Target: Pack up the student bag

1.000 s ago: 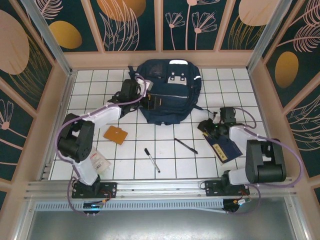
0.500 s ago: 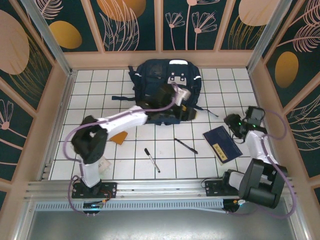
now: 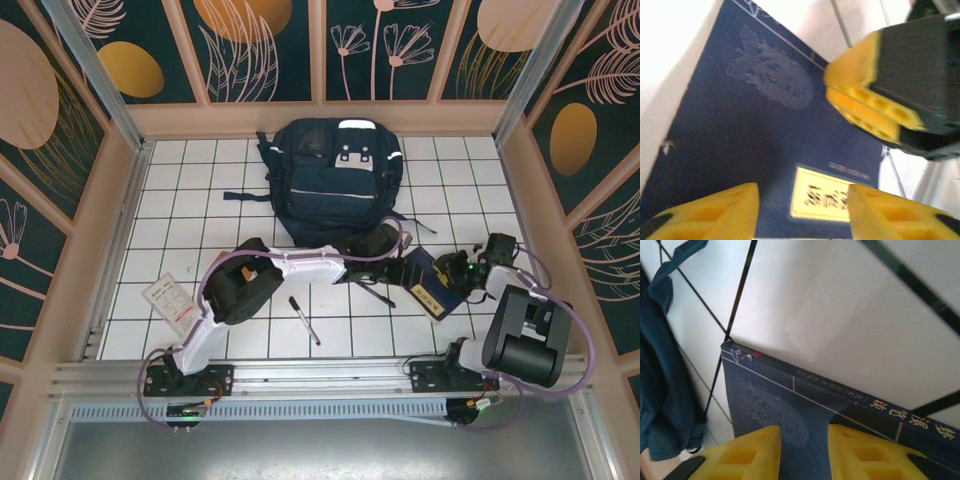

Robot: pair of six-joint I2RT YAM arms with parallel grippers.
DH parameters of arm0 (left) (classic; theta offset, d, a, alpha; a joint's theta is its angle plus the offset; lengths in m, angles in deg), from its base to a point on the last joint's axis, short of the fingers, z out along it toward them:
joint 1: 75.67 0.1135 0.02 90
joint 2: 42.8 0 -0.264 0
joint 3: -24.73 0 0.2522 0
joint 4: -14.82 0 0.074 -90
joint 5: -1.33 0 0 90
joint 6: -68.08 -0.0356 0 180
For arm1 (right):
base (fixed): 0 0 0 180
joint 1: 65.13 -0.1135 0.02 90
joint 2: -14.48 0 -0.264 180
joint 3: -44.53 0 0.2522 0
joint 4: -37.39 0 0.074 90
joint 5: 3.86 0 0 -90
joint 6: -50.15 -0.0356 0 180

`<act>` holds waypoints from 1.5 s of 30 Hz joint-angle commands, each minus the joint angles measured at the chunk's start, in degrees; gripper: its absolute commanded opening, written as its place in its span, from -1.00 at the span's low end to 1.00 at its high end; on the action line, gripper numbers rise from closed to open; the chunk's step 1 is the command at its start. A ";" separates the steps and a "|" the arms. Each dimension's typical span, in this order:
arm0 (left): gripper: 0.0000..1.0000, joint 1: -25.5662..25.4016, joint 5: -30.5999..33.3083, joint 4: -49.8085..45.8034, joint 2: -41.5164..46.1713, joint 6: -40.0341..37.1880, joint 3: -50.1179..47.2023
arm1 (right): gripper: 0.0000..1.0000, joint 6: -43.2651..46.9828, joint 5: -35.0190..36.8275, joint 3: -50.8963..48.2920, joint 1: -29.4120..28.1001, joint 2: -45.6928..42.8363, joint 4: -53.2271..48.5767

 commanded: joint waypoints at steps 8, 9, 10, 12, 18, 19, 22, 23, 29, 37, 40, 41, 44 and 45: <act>-0.19 1.38 9.84 -9.54 -10.31 3.01 14.34 | -0.27 -5.36 1.14 0.87 -0.23 0.13 3.47; -0.19 2.21 10.82 -11.59 -11.29 2.23 16.06 | -0.24 -5.49 3.89 1.99 -0.18 0.18 1.50; -0.20 3.08 11.27 -12.95 -11.70 1.63 17.00 | -0.20 -5.45 7.09 3.19 -0.17 0.03 -0.54; -0.21 5.73 11.35 -13.83 -11.72 0.17 17.48 | -0.14 -5.33 12.85 5.47 -0.17 -0.58 -4.10; -0.16 11.88 2.11 -17.63 -17.03 -12.69 30.26 | -0.08 -3.12 17.02 8.22 -0.14 1.13 -6.33; -0.15 12.20 1.31 -19.21 -17.57 -15.26 33.06 | -0.08 -2.44 16.55 8.36 -0.17 1.84 -6.52; -0.10 12.33 2.08 -23.80 -16.38 -22.51 39.54 | -0.09 1.59 16.77 8.81 -0.73 3.58 -7.99; -0.07 12.37 2.08 -24.35 -15.06 -23.17 39.94 | -0.10 4.14 16.05 8.81 -1.15 3.70 -7.62; 0.06 12.33 0.78 -28.79 -5.57 -16.79 30.03 | -0.11 14.97 5.46 12.12 -6.32 6.71 -8.59; 0.01 12.26 -2.35 -24.30 0.22 -9.00 10.91 | -0.20 19.13 8.77 14.79 -11.54 13.70 -8.44; -0.02 11.88 -3.06 -24.29 -2.12 -8.79 11.83 | -0.24 20.39 7.51 15.19 -11.70 15.62 -7.75; -0.04 11.88 -3.31 -24.41 -3.10 -8.60 12.57 | -0.32 20.53 6.45 15.30 -11.77 16.14 -7.55; -0.09 11.71 -4.61 -24.77 -5.71 -8.38 14.53 | -0.45 20.55 1.63 15.56 -11.89 16.77 -7.02; -0.12 11.54 -5.05 -24.73 -6.19 -8.60 14.75 | -0.47 20.59 0.12 15.63 -11.96 16.68 -6.82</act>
